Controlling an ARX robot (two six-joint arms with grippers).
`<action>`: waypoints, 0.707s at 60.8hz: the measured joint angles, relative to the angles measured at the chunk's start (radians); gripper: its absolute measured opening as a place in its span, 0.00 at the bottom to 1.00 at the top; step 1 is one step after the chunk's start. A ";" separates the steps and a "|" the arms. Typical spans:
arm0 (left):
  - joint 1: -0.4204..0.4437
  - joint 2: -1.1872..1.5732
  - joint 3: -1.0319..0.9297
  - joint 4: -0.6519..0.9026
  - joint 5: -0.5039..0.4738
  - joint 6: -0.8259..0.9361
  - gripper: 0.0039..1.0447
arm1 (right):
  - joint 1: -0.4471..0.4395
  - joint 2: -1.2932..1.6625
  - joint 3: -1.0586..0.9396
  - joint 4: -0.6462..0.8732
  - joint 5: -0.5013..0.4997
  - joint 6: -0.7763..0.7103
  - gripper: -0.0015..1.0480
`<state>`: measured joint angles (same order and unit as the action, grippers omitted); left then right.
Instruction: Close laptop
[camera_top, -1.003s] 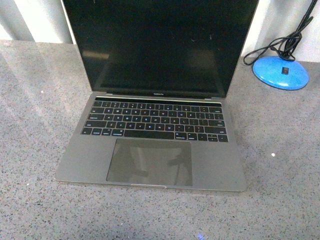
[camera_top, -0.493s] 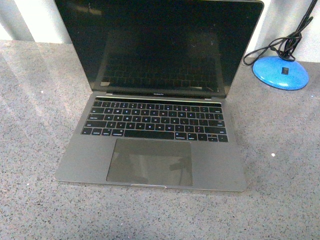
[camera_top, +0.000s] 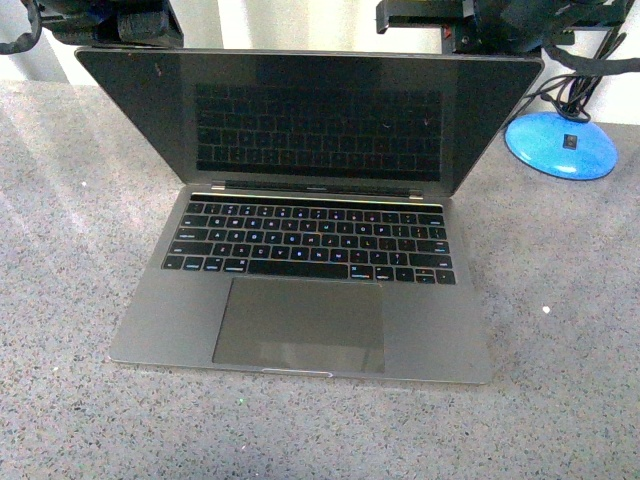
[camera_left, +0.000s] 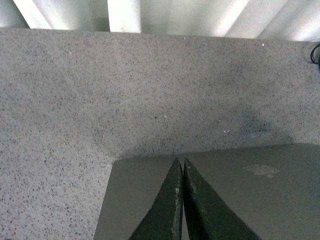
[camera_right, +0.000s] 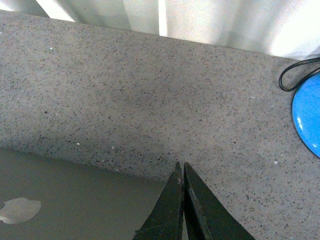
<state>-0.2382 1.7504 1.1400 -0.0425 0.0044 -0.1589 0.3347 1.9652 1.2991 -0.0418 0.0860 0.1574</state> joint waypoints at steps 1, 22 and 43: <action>0.000 -0.002 -0.002 0.001 0.000 -0.001 0.03 | 0.002 0.000 -0.002 0.000 0.000 0.001 0.01; -0.006 -0.043 -0.061 0.006 0.018 -0.031 0.03 | 0.041 -0.008 -0.033 -0.003 0.016 0.067 0.01; -0.019 -0.053 -0.108 0.009 0.040 -0.090 0.03 | 0.048 -0.024 -0.095 -0.031 0.042 0.155 0.01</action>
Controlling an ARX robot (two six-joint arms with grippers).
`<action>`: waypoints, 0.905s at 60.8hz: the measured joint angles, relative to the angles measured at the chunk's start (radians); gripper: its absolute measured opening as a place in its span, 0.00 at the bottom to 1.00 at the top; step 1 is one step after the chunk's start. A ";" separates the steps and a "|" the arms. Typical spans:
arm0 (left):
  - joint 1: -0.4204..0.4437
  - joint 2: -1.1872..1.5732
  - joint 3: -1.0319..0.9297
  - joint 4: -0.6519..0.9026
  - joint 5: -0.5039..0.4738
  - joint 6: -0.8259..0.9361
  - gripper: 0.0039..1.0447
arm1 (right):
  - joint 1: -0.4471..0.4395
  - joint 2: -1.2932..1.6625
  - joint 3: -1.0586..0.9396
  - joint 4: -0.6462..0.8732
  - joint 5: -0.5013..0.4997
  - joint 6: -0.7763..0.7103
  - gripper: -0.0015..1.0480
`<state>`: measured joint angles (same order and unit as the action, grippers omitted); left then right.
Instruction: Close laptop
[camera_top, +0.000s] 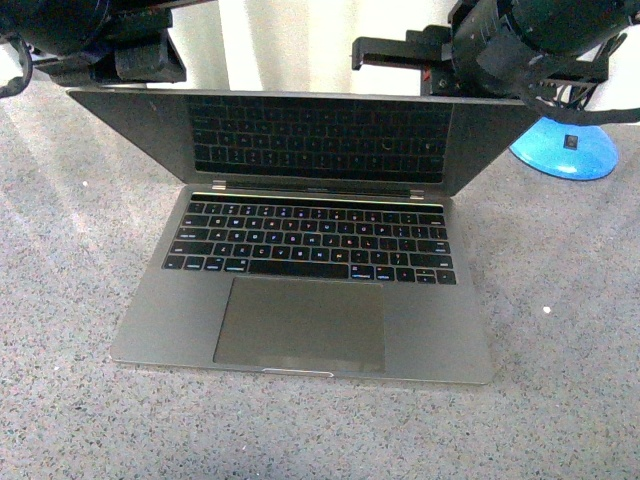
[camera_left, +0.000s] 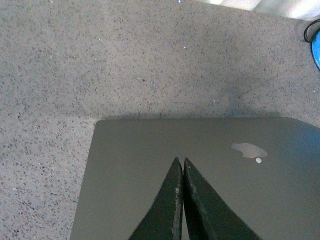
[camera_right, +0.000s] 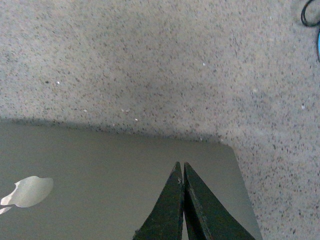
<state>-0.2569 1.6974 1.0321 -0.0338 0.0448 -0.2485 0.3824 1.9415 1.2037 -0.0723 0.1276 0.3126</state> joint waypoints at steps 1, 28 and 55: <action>-0.001 0.000 -0.003 0.000 0.001 -0.002 0.03 | 0.000 0.000 -0.005 -0.003 -0.001 0.008 0.01; -0.018 0.000 -0.051 -0.001 0.005 -0.062 0.03 | -0.001 0.000 -0.042 -0.032 0.014 0.089 0.01; -0.024 0.014 -0.116 -0.001 0.004 -0.075 0.03 | 0.007 0.009 -0.064 -0.065 -0.002 0.137 0.01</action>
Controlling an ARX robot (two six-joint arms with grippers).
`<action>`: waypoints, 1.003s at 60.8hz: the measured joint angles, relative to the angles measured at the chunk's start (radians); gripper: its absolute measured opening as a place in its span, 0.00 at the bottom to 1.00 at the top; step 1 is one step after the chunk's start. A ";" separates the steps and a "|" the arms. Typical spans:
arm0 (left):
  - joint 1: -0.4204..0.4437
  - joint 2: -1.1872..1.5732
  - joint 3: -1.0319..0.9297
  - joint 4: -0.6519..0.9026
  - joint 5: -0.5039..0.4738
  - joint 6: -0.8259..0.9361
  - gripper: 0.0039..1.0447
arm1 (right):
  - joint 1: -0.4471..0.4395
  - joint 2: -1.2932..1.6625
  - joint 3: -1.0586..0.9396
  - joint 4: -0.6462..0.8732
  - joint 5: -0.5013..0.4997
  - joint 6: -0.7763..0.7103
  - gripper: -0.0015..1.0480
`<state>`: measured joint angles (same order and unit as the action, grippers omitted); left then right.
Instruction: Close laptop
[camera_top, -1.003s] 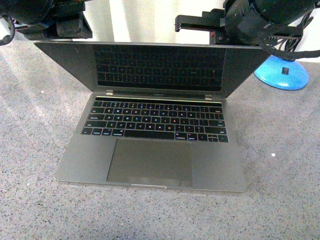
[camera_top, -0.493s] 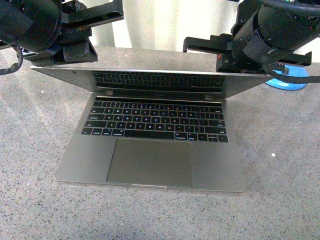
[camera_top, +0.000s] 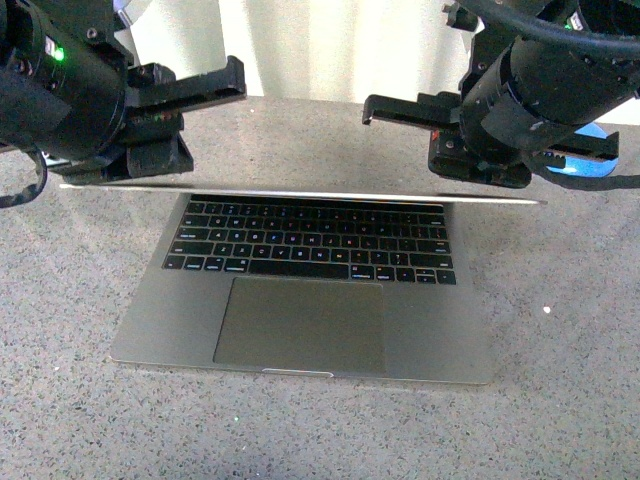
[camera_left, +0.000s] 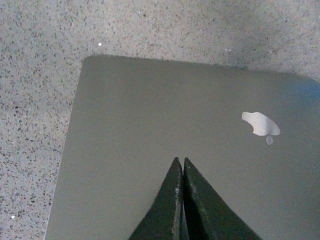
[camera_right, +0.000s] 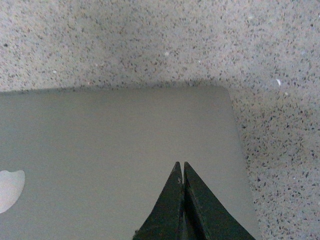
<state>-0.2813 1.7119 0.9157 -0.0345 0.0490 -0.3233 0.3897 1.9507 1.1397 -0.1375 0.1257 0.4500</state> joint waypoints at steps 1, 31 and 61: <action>0.000 0.001 -0.002 0.001 0.000 0.000 0.03 | 0.000 0.001 -0.002 0.000 0.000 0.000 0.01; 0.002 0.048 -0.048 0.046 -0.011 -0.001 0.03 | 0.006 0.009 -0.073 0.036 0.001 0.004 0.01; 0.000 0.079 -0.088 0.086 -0.011 -0.020 0.03 | 0.017 0.015 -0.109 0.052 0.000 0.021 0.01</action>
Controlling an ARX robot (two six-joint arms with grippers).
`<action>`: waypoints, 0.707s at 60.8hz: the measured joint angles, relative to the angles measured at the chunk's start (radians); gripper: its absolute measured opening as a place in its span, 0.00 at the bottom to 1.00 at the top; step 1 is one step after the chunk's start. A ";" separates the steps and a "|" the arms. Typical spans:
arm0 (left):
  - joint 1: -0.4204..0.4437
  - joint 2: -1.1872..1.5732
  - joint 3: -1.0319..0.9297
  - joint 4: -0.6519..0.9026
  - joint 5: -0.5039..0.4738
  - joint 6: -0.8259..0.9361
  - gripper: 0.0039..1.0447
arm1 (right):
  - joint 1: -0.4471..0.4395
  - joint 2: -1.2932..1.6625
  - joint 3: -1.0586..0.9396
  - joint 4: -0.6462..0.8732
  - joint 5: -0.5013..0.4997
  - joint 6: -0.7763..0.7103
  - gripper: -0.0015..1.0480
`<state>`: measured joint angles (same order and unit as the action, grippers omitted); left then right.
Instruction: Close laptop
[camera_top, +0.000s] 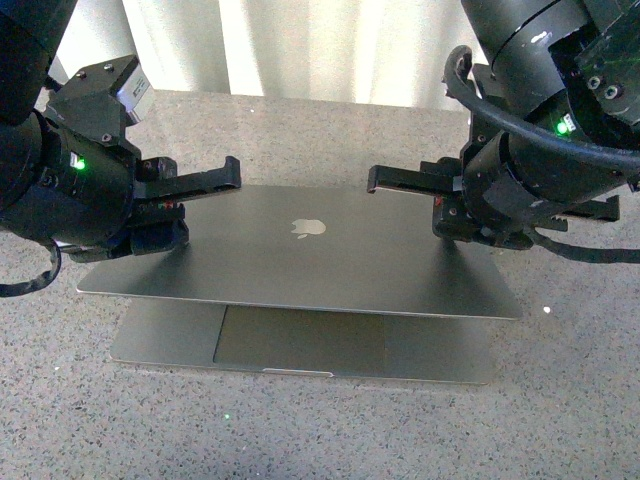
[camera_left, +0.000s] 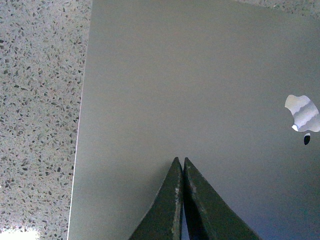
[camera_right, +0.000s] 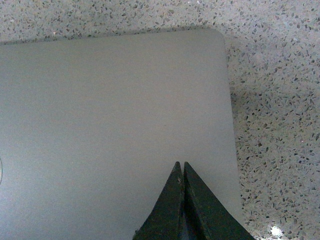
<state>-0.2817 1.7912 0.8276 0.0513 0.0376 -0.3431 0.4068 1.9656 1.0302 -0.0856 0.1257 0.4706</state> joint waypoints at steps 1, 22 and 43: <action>0.000 0.000 -0.001 0.001 0.000 0.000 0.03 | 0.000 0.000 -0.001 0.001 0.000 0.001 0.01; -0.002 0.006 -0.013 0.012 -0.002 -0.005 0.03 | 0.002 0.000 -0.030 0.021 -0.004 0.006 0.01; -0.012 0.023 -0.023 0.035 0.000 -0.022 0.03 | 0.000 0.004 -0.056 0.041 -0.008 0.009 0.01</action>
<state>-0.2939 1.8137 0.8043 0.0864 0.0372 -0.3649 0.4065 1.9694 0.9741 -0.0444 0.1173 0.4793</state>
